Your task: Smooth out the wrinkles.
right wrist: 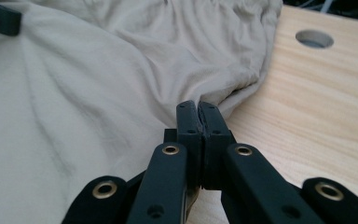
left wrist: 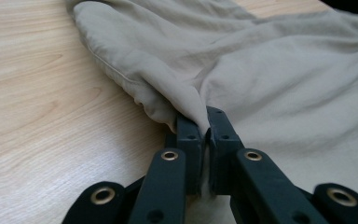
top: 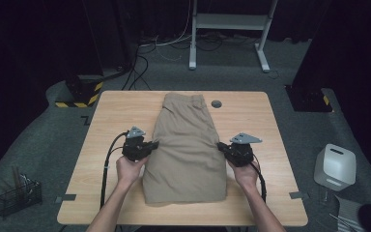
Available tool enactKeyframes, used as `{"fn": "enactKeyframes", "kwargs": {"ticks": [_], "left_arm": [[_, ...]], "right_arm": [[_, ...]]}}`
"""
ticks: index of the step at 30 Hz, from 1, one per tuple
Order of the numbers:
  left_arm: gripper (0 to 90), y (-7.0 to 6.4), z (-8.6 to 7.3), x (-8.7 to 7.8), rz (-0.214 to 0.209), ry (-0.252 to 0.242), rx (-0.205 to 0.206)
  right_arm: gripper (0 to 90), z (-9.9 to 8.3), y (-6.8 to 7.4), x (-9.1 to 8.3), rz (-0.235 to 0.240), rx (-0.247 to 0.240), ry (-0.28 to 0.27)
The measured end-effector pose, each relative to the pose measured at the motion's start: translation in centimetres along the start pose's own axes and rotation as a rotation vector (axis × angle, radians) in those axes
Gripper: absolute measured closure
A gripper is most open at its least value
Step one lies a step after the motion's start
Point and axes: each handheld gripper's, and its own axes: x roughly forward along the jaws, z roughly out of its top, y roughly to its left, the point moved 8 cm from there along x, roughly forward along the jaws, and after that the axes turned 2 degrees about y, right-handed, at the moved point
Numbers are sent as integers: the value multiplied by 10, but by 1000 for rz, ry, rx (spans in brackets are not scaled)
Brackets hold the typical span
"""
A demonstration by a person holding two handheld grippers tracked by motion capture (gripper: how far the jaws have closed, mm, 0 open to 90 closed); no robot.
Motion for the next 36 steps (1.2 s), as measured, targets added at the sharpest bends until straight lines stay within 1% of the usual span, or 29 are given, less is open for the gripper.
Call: {"fn": "enactKeyframes", "kwargs": {"ticks": [3, 6, 7, 9, 13, 17, 22, 27, 30, 33, 36], "left_arm": [[858, -1, 3, -3, 4, -6, 9], [858, -1, 7, -7, 8, -13, 17], [858, -2, 9, -8, 3, -17, 11], [857, -2, 13, -11, 3, -26, 13], [858, -1, 18, -12, 4, -22, 17], [858, 1, 28, -15, -2, -45, 9], [858, 2, 42, -19, -3, -58, 19], [858, 2, 52, -22, 0, -73, 18], [858, 4, 60, -23, 6, -79, 18], [858, 6, 69, -25, 14, -88, 18], [858, 7, 79, -27, 22, -94, 28]], "right_arm": [[887, 6, 1, -5, 0, -22, -18], [887, 9, 2, -7, 5, -31, -25], [887, 10, 2, -8, 6, -29, -25], [886, 13, 3, -10, -3, -48, -35], [886, 19, 4, -15, -9, -72, -44], [886, 27, 2, -17, -17, -73, -51], [885, 37, 1, -21, -27, -81, -68], [885, 49, -3, -24, -38, -85, -88], [886, 57, -5, -26, -43, -94, -101], [886, 64, -7, -26, -49, -102, -102], [886, 70, -9, -26, -56, -97, -115]]}}
